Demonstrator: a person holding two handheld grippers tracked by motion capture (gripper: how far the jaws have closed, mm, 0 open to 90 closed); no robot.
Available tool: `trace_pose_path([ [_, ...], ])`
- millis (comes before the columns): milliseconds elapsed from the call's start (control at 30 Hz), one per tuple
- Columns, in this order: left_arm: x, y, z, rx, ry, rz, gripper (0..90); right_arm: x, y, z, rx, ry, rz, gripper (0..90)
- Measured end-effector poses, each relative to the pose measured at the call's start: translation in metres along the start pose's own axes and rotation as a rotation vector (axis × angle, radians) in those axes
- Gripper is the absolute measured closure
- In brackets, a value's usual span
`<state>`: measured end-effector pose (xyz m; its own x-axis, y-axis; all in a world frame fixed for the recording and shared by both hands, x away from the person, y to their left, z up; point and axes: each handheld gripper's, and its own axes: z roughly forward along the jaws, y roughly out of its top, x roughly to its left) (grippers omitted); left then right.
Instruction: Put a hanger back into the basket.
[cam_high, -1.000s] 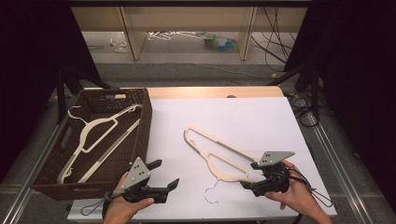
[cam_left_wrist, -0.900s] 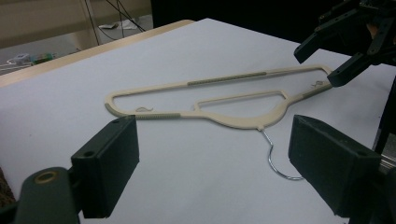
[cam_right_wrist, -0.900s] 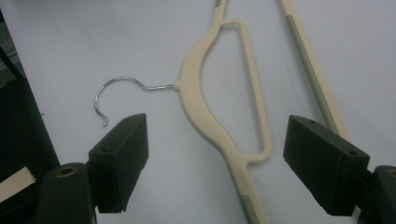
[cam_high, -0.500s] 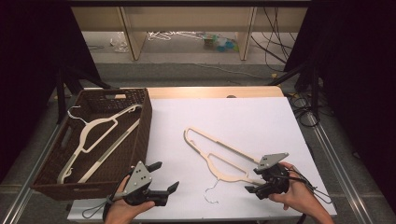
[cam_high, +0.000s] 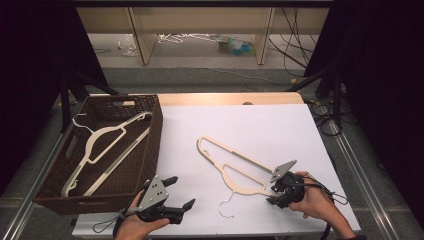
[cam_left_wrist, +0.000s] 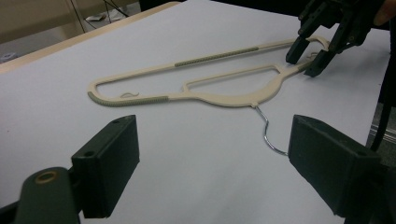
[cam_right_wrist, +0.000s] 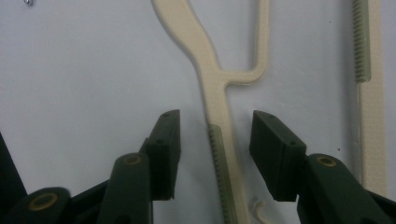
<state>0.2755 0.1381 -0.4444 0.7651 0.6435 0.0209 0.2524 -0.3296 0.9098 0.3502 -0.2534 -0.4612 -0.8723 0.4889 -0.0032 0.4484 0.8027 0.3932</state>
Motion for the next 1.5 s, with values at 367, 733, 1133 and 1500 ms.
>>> trace_pose_path([
  [367,0.000,-0.002,0.002,0.013,-0.007,0.015,17.0,0.006,0.010,0.000,0.096,0.010,-0.074,73.4],
  [733,-0.001,-0.003,0.005,0.028,-0.007,0.012,17.5,0.008,0.014,0.001,0.131,0.028,-0.089,77.5],
  [1133,-0.004,-0.002,0.021,0.056,-0.003,0.057,20.0,0.006,0.014,0.002,0.134,0.043,-0.112,79.3],
  [1500,-0.009,0.005,0.073,0.166,-0.036,0.227,26.3,0.011,0.017,-0.010,0.131,0.070,-0.129,79.7],
])
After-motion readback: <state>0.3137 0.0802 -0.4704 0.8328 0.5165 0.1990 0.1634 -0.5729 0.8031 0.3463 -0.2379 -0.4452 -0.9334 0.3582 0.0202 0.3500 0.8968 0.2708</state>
